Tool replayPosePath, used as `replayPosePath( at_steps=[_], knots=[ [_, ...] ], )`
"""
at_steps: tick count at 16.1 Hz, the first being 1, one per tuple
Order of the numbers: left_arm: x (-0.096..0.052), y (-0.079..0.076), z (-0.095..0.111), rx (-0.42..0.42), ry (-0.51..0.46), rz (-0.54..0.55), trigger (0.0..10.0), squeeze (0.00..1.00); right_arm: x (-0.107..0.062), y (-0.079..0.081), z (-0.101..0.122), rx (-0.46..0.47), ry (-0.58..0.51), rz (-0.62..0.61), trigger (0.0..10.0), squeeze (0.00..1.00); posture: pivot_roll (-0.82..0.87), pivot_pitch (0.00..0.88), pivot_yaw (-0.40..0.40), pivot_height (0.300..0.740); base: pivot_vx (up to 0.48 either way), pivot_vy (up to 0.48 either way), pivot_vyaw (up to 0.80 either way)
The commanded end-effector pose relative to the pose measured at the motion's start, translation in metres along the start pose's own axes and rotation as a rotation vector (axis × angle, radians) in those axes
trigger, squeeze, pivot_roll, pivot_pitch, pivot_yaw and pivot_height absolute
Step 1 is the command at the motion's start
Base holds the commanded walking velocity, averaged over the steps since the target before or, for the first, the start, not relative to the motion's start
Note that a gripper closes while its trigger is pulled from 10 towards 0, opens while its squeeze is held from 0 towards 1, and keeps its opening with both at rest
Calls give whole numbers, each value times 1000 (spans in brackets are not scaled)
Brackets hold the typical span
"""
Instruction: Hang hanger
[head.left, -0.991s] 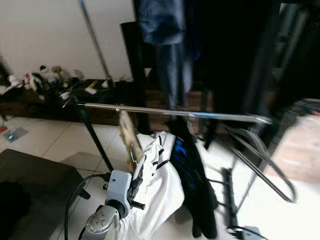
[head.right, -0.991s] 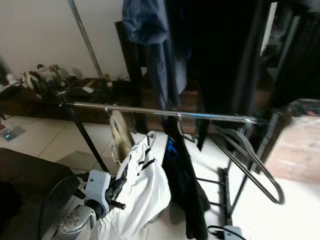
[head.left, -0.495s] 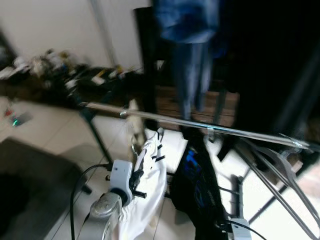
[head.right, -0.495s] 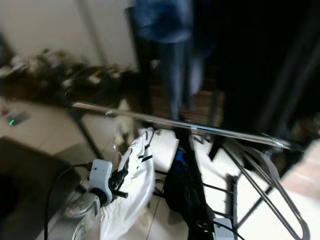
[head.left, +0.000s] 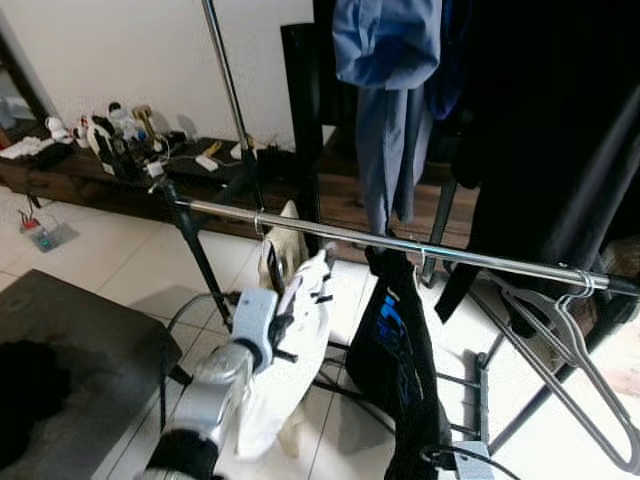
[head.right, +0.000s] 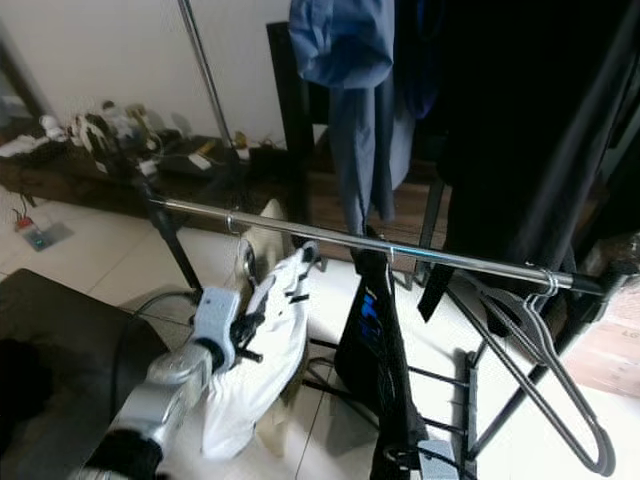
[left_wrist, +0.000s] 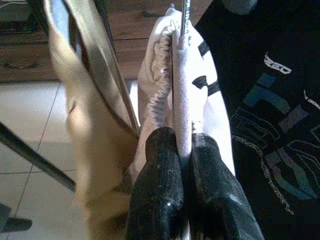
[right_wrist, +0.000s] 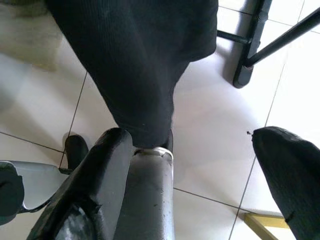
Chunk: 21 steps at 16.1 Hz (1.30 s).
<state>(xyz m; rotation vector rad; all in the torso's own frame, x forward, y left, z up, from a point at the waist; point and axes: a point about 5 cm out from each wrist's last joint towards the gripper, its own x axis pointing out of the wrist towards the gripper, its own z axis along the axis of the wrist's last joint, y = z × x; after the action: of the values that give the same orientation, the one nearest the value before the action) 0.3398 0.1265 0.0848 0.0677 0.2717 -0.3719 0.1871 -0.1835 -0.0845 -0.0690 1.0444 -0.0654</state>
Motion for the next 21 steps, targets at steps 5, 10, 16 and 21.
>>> replayPosePath(
  at_steps=[5, 10, 16, 21],
  knots=[
    [16, 3, 31, 42, -105, -55, 10000, 0, 0, 1, -4, -9, 5, 2, 10000, 0, -140, 131, 52, 740, 0, 0, 0],
    [5, 3, 24, 105, -192, -65, 10000, 0, -1, -5, -8, 71, 0, -27, 10000, 0, -153, 139, 66, 740, 0, 0, 0],
    [-25, 1, 3, 78, -264, -18, 10000, 0, -1, -10, -10, 113, 24, -52, 10000, 0, -126, 115, 75, 740, 0, 0, -531],
    [-35, 3, 3, 21, -289, 94, 10000, 0, -1, -10, -6, 97, 18, -35, 10000, 0, -127, 97, 76, 740, 0, -192, -786]
  ],
)
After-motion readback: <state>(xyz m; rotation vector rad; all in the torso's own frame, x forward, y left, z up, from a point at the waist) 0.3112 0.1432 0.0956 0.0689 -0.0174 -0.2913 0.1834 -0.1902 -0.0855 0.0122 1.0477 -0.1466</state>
